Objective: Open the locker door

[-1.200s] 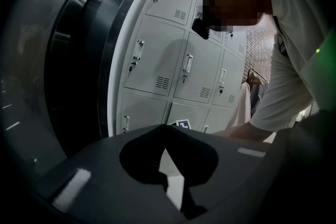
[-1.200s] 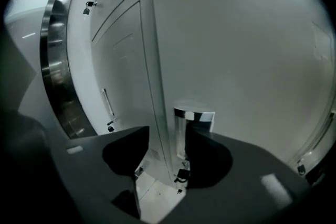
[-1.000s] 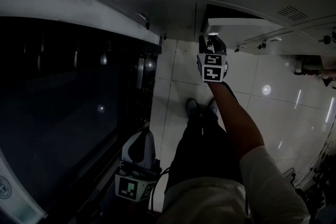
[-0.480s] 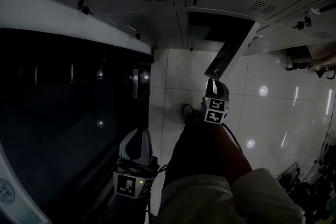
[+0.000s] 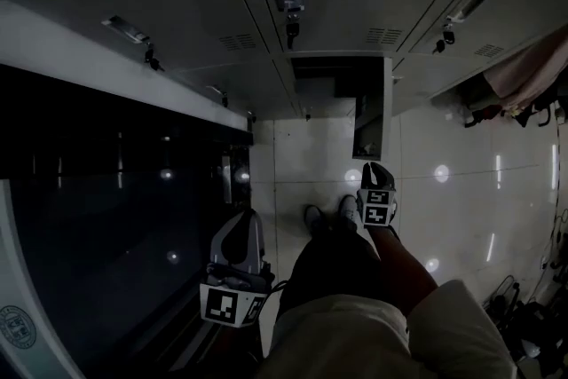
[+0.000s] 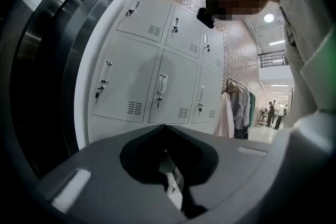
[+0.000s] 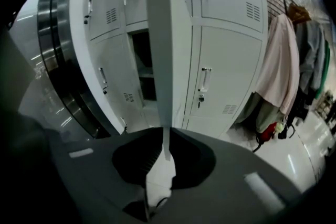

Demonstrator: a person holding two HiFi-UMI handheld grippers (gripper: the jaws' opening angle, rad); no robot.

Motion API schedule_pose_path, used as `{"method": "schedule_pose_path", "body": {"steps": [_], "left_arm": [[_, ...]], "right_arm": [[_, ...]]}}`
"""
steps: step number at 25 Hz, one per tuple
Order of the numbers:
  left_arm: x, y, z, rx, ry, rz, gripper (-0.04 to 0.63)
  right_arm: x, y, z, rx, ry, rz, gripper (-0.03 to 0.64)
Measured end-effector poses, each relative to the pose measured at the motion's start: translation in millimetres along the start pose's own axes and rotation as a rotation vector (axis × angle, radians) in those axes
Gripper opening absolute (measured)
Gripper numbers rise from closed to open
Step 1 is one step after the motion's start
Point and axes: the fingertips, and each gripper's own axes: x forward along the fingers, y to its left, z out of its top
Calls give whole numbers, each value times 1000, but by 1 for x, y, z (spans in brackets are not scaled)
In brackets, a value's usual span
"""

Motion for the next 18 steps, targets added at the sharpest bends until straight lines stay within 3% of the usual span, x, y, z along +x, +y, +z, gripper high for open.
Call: {"method": "schedule_pose_path", "body": {"steps": [4, 8, 14, 16, 18], "left_arm": [[-2, -14, 66, 35, 10, -35, 1], [-9, -28, 127, 87, 31, -67, 2], [-14, -51, 241, 158, -53, -110, 2], [-12, -57, 257, 164, -75, -130, 2], [-7, -58, 266, 158, -86, -136, 2]], "right_arm": [[-110, 14, 78, 3, -114, 7, 52], [-262, 35, 207, 2, -354, 18, 2], [-451, 59, 388, -5, -659, 38, 0], [-492, 66, 427, -16, -718, 62, 0], [-514, 74, 450, -32, -707, 85, 0]]}}
